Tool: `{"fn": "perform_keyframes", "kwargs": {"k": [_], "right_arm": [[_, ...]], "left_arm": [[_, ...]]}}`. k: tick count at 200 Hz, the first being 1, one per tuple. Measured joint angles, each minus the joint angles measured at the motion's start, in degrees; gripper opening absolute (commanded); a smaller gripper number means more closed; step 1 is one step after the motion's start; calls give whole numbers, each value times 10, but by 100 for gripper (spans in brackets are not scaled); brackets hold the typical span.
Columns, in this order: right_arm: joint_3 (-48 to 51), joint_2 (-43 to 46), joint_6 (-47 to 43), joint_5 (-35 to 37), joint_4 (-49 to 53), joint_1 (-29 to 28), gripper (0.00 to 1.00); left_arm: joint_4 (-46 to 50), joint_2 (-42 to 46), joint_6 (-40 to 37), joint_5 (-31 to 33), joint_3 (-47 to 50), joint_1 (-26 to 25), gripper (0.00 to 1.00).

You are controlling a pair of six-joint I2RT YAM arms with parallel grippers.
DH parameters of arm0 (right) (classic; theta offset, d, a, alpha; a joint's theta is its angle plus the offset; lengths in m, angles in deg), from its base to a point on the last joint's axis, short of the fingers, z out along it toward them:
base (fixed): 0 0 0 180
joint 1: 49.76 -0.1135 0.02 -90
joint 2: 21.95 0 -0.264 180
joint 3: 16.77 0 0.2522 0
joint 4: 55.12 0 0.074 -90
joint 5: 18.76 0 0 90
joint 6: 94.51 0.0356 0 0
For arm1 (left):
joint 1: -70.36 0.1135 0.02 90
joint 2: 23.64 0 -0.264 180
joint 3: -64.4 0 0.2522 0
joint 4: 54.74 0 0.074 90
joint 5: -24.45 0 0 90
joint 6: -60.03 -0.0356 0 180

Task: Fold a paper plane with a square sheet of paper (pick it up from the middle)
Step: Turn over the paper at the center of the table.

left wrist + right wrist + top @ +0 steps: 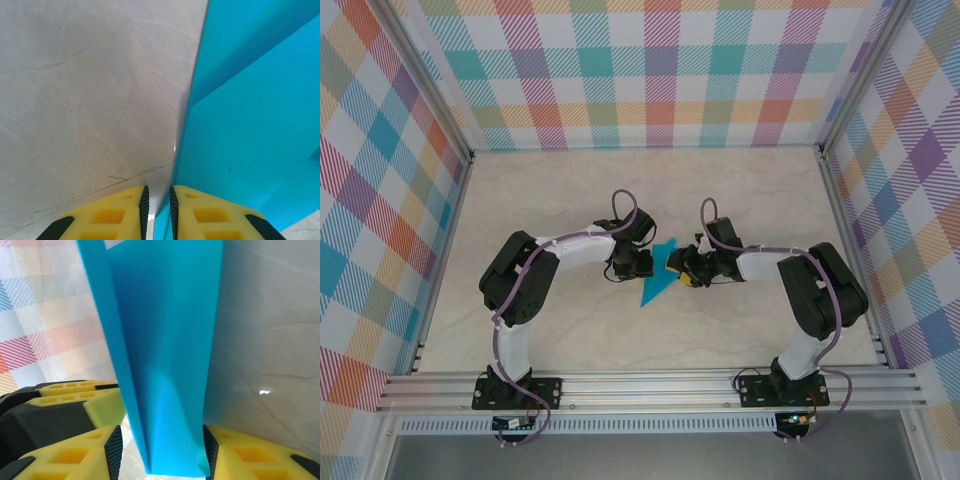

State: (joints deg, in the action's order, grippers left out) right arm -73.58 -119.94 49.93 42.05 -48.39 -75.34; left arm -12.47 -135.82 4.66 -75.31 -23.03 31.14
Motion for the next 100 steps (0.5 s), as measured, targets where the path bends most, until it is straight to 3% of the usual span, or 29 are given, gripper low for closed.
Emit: {"fn": "perform_keyframes", "kwargs": {"k": [100], "right_arm": [[-40,-45,2,-1,-11,-4,42]], "left_arm": [[0,0,0,0,0,0,21]]}}
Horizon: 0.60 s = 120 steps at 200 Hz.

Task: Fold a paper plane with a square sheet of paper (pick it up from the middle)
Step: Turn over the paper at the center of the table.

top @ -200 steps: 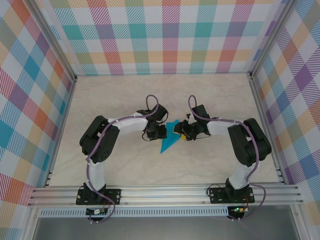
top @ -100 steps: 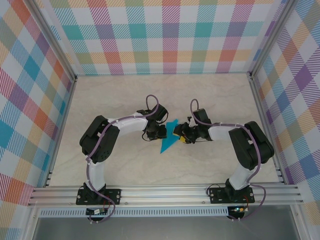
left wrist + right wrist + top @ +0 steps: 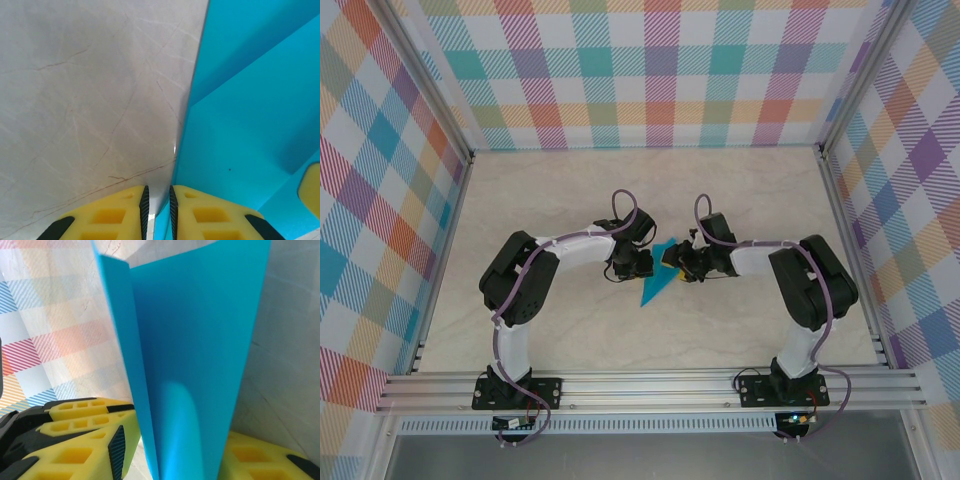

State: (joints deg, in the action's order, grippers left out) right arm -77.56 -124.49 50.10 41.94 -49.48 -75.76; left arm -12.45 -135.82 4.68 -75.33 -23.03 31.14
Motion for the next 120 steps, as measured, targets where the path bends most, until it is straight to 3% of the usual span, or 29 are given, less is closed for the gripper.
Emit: {"fn": "perform_keyframes", "kwargs": {"k": [41,120], "right_arm": [[-30,-22,-14,-6,5,-1,37],[-70,-48,-52,-10,45,-7,14]], "left_arm": [[0,0,0,0,0,0,21],[-7,12,2,-1,12,0,22]]}}
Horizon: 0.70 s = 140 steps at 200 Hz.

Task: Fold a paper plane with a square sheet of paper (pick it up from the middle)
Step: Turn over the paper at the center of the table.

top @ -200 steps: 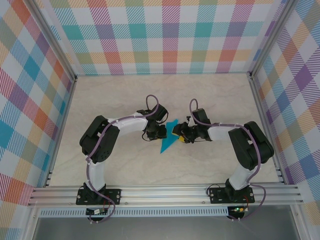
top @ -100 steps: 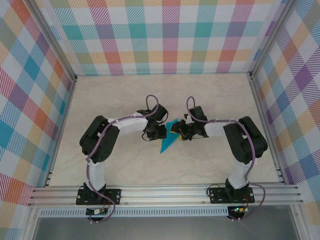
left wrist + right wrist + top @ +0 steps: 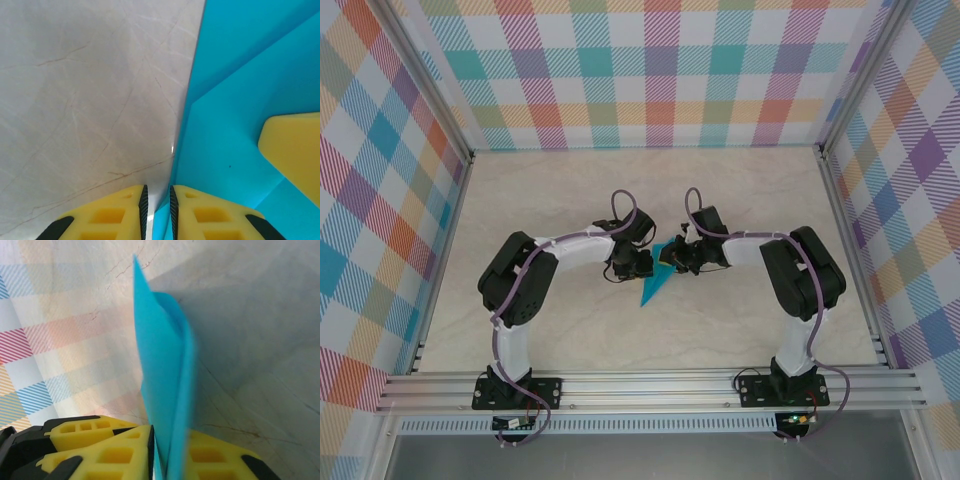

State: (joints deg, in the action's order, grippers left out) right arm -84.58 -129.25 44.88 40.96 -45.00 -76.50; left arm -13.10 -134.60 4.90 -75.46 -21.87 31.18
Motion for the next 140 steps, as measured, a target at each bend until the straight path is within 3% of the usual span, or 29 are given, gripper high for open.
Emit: {"fn": "perform_keyframes", "kwargs": {"k": [73,140], "right_arm": [[-11,79,-71,45,123,0,9],[-69,180,-96,173,311,-37,10]], "left_arm": [[-16,157,20,40,85,0,24],[-43,250,58,66,176,0,26]]}}
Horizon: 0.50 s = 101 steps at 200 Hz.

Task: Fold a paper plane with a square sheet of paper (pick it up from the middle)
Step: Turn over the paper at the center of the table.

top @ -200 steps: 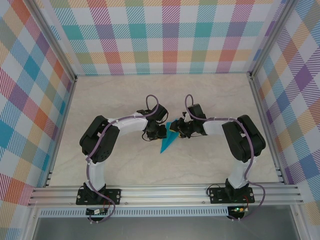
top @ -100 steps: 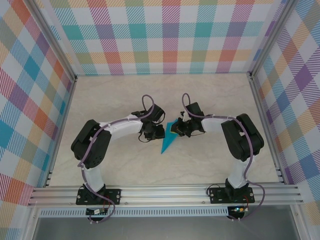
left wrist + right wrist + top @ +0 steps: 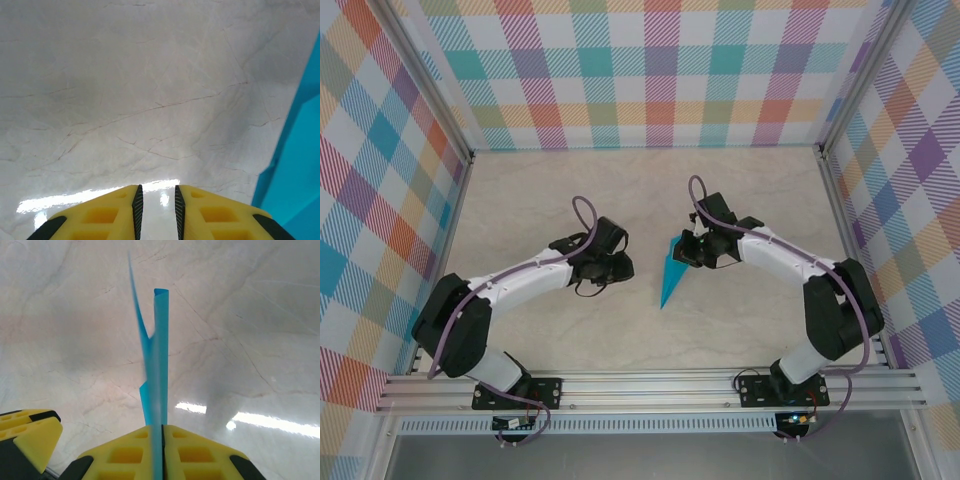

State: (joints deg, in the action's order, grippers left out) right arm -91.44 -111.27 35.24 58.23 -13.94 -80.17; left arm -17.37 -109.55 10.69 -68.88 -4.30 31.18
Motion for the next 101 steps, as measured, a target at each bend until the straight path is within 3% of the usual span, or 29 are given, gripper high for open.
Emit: {"fn": "perform_keyframes", "kwargs": {"k": [47,101], "right_arm": [[-37,48,27,79,102,-19,10],[-77,49,25,100,169,-19,11]], "left_arm": [[0,19,16,-2,11,0,26],[5,20,20,-2,3,0,26]]}}
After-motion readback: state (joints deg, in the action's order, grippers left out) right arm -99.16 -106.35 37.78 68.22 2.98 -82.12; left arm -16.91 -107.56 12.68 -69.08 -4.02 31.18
